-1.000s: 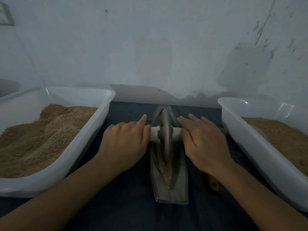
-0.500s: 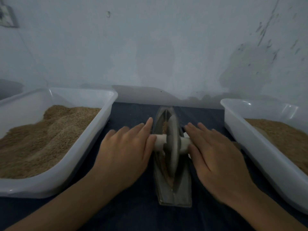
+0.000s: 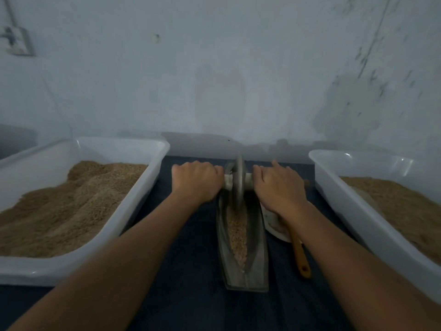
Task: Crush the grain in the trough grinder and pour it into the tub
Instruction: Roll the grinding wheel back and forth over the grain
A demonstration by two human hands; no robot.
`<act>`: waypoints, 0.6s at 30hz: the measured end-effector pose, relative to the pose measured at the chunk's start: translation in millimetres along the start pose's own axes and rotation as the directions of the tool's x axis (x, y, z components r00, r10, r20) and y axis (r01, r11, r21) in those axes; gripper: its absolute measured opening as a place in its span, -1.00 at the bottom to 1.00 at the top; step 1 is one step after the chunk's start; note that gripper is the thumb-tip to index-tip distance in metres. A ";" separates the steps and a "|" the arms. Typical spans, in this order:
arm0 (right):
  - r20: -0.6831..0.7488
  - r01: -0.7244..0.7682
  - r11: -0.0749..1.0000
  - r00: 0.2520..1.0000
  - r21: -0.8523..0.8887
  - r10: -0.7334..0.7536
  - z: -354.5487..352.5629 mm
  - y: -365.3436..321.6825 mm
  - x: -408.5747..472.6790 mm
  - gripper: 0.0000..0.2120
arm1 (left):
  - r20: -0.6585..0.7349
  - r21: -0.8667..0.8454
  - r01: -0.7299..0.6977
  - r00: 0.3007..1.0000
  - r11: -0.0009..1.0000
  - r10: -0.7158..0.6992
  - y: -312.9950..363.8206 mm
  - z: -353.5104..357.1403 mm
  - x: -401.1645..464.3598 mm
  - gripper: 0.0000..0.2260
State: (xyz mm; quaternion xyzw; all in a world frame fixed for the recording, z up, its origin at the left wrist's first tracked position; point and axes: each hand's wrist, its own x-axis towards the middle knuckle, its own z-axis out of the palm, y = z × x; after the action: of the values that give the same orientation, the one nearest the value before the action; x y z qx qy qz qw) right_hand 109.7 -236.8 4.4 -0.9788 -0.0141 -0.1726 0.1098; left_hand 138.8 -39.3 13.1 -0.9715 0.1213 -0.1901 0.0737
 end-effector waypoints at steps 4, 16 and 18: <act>-0.121 0.115 0.990 0.985 -0.078 -0.124 -9.0 -6.7 -46.4 -0.46 | -0.126 -0.028 -0.078 0.989 0.997 0.074 -3.4 -1.0 -51.0 -0.82; -0.178 0.160 0.987 0.971 -0.017 -0.160 -4.5 -1.1 -52.2 -0.52 | -0.156 -0.130 0.005 0.987 0.991 -0.025 -1.9 1.9 -63.9 -0.49; -0.149 0.100 0.995 0.984 0.005 -0.099 0.9 1.9 -28.3 -0.54 | -0.111 0.044 -0.034 0.993 0.998 0.038 2.0 3.4 -35.5 -0.76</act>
State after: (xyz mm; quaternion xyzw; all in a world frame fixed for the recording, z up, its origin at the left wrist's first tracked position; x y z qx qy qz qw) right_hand 83.6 -238.2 -6.4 -0.9605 -0.0559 -0.2503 0.1078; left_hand 107.8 -31.5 -2.9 -0.9552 0.1388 -0.2450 0.0905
